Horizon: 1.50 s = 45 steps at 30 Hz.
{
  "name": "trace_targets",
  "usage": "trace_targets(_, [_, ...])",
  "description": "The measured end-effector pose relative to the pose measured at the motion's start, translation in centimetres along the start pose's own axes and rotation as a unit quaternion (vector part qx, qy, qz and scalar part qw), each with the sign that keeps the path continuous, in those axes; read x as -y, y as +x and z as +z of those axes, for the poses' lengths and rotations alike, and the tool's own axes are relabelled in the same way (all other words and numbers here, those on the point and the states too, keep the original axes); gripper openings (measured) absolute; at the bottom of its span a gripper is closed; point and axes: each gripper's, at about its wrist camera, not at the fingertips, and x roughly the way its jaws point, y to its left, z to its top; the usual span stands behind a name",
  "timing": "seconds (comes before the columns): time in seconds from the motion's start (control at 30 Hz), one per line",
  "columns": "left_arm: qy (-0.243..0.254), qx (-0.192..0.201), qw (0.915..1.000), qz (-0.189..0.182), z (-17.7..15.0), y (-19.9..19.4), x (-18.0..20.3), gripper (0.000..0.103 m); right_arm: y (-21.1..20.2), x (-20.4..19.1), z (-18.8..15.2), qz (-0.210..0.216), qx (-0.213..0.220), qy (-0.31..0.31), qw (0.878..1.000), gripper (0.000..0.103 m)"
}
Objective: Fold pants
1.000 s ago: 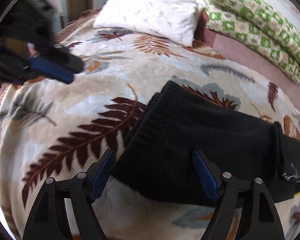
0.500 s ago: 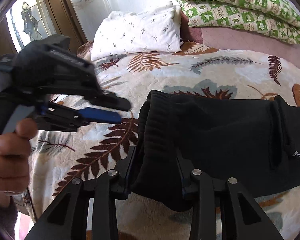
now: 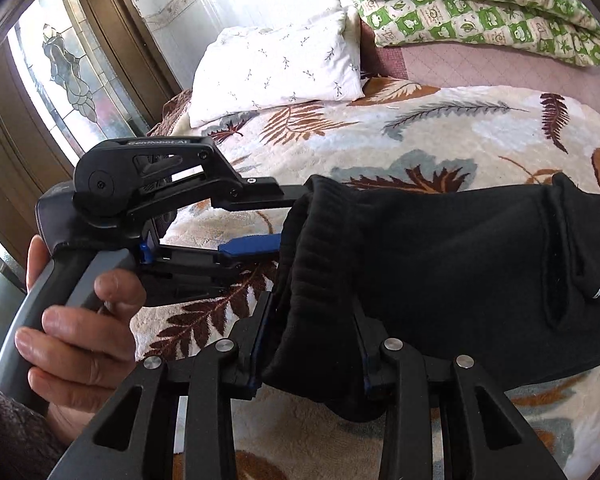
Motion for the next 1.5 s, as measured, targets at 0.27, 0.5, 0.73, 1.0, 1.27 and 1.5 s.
trace_targets(0.27, [0.124, 0.012, 0.9904, 0.06, -1.6, -0.1, 3.2, 0.028, 0.0, 0.0, 0.0, 0.001, -0.001, 0.004, 1.0, 0.035])
trace_targets(0.5, [0.204, -0.007, 0.9671, 0.151, -3.1, 2.0, 5.2, 0.055, 0.1, 0.0, 0.0, 0.001, -0.008, 0.002, 1.0, 0.035])
trace_targets(0.73, [0.136, -0.027, 0.9707, 0.196, -1.7, 3.4, 4.4, 0.02, 0.0, 0.0, 0.1, 0.004, -0.005, 0.004, 1.0, 0.034])
trace_targets(1.0, [0.093, 0.005, 0.9846, 0.148, -3.3, 2.4, 7.9, 0.017, -3.1, 1.2, 1.3, 0.045, 0.026, 0.028, 0.998, 0.033])
trace_targets(1.27, [0.151, 0.002, 0.9707, 0.187, -6.1, 10.6, 16.0, 0.018, -9.0, 8.6, 2.9, 0.088, 0.074, 0.114, 0.987, 0.033])
trace_targets(1.5, [0.169, -0.028, 0.9581, 0.23, -7.8, 20.4, 18.8, 0.018, -11.8, 19.2, 2.0, 0.109, 0.095, 0.221, 0.965, 0.033])
